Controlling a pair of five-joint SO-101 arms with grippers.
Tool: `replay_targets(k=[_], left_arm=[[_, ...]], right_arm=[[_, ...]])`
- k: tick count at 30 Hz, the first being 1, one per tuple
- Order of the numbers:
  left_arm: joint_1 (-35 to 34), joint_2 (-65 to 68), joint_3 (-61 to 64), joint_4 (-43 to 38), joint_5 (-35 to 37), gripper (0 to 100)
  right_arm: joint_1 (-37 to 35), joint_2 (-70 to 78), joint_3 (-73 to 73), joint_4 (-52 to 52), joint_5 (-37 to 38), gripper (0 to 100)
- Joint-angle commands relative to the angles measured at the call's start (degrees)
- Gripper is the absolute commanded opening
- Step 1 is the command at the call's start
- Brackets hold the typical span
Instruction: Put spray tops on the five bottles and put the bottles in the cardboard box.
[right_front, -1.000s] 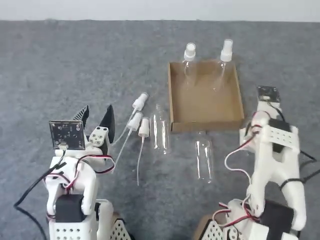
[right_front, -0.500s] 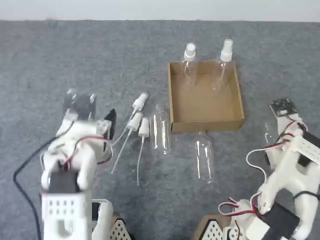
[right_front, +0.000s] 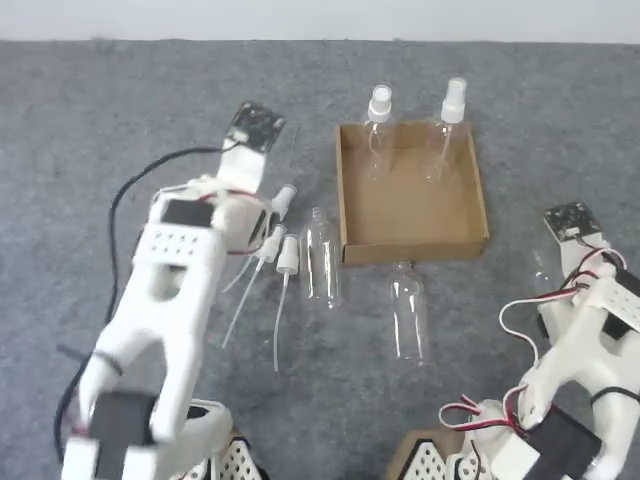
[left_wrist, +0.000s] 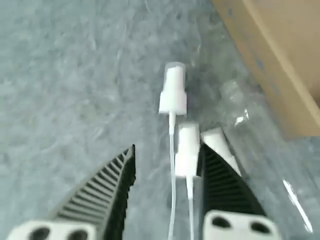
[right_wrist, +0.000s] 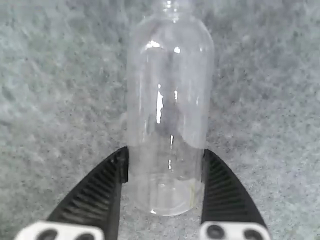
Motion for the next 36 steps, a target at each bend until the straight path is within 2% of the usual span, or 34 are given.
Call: replay_targets(k=[1,12,18,21,28,32,36], left_arm=[[1.58,8.79,-9.27,-5.45,1.49,21],[1.58,33.85,-27.30,-7.38,1.49,21],[1.85,41.85,-33.19,-7.21,1.23,21],[1.67,42.73,-33.54,-7.38,1.14,17],[1.49,42.81,-33.27,-6.95,-1.23,1],[1.23,41.23,-33.63,-3.25,-1.23,1],[1.23,33.23,-33.36,4.31,0.00,1]], right_arm=[[0.66,-2.59,1.05,0.22,0.79,9.5],[0.66,-2.59,1.23,0.40,0.70,9.5],[0.75,-2.59,1.32,0.66,0.70,9.5],[0.75,-2.59,1.32,0.66,0.70,9.5],[0.75,-2.59,1.32,0.40,0.62,9.5],[0.84,-2.59,1.32,0.48,0.62,9.5],[0.84,-2.68,1.32,0.31,0.44,9.6]])
